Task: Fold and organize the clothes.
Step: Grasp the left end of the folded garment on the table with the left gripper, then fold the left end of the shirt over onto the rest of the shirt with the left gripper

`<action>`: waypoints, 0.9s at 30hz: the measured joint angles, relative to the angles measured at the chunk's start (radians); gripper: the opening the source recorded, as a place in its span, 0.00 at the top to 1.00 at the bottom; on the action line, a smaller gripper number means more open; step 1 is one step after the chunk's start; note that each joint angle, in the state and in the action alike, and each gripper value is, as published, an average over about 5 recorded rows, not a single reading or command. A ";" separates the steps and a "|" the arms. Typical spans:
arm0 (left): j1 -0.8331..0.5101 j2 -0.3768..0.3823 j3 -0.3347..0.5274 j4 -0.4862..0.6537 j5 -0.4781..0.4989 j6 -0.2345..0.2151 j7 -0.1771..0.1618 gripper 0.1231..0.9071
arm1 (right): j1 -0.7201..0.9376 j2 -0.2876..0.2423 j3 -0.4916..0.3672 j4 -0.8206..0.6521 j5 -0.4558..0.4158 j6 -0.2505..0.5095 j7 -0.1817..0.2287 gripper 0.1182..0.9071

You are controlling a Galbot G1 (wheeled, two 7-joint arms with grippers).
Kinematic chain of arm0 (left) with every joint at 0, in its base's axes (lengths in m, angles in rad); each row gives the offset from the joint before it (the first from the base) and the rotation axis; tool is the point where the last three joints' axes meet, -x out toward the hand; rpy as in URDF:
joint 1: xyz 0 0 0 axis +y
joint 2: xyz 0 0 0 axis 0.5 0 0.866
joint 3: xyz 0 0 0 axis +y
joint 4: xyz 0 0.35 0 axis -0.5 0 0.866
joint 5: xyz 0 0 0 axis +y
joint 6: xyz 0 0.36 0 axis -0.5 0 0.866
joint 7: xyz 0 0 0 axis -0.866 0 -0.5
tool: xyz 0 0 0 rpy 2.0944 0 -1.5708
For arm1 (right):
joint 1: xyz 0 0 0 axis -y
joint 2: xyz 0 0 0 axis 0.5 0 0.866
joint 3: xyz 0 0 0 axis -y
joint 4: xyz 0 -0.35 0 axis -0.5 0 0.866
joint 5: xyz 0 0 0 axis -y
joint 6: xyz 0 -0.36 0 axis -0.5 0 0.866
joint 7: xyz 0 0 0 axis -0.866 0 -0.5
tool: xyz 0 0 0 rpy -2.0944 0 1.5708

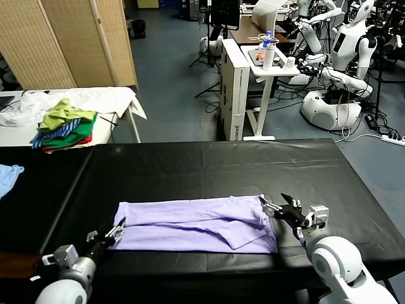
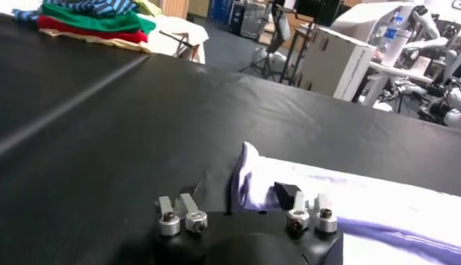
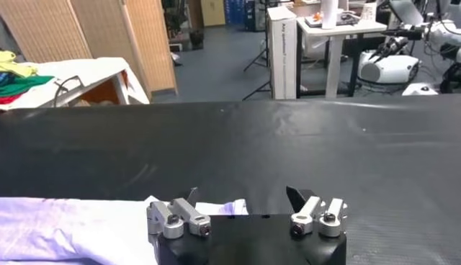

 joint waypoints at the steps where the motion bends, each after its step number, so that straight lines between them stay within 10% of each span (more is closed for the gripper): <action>1: 0.000 -0.003 0.001 0.000 0.002 0.000 0.000 0.32 | 0.000 0.001 0.000 0.000 0.000 0.000 0.000 0.00; 13: -0.005 -0.012 0.000 0.010 -0.007 -0.004 -0.002 0.93 | 0.004 0.011 -0.002 0.000 -0.006 0.003 -0.002 0.00; 27: 0.032 0.108 -0.077 -0.022 0.136 -0.056 0.007 0.93 | -0.012 0.031 0.006 0.006 -0.013 0.010 -0.003 0.00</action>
